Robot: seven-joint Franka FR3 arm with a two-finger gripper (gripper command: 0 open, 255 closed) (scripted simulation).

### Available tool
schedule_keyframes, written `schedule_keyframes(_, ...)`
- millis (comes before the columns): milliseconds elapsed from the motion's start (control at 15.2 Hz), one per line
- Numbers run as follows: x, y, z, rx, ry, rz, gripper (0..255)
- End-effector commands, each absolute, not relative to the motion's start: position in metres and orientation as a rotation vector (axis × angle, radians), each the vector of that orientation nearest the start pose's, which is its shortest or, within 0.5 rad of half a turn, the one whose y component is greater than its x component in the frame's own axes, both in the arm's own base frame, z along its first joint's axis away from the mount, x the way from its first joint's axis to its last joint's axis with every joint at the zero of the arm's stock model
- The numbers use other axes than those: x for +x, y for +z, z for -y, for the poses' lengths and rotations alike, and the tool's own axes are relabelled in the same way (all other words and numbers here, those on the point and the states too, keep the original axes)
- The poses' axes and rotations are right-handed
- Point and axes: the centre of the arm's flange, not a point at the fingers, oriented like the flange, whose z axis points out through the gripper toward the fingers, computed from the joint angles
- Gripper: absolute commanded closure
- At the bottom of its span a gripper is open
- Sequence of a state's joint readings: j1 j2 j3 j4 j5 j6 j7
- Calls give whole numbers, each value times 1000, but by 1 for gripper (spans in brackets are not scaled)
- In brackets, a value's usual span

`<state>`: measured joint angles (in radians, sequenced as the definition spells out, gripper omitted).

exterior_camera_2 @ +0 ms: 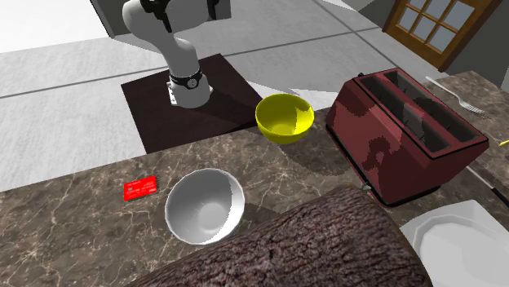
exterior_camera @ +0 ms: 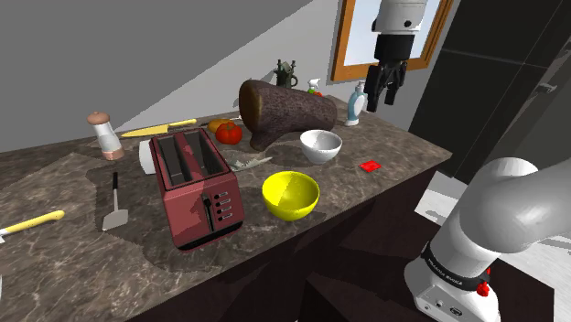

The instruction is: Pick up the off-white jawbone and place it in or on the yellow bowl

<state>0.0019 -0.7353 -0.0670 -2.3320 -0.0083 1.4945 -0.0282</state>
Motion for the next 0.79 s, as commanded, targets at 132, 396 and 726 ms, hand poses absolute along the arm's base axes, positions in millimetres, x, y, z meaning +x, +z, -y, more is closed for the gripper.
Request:
schedule_keyframes(132,334,566,31,-3102,163,74,0)
schedule_keyframes(396,380,539,34,-3102,174,278,0)
schedule_keyframes(726,437,505,30,-3084,186,533,0)
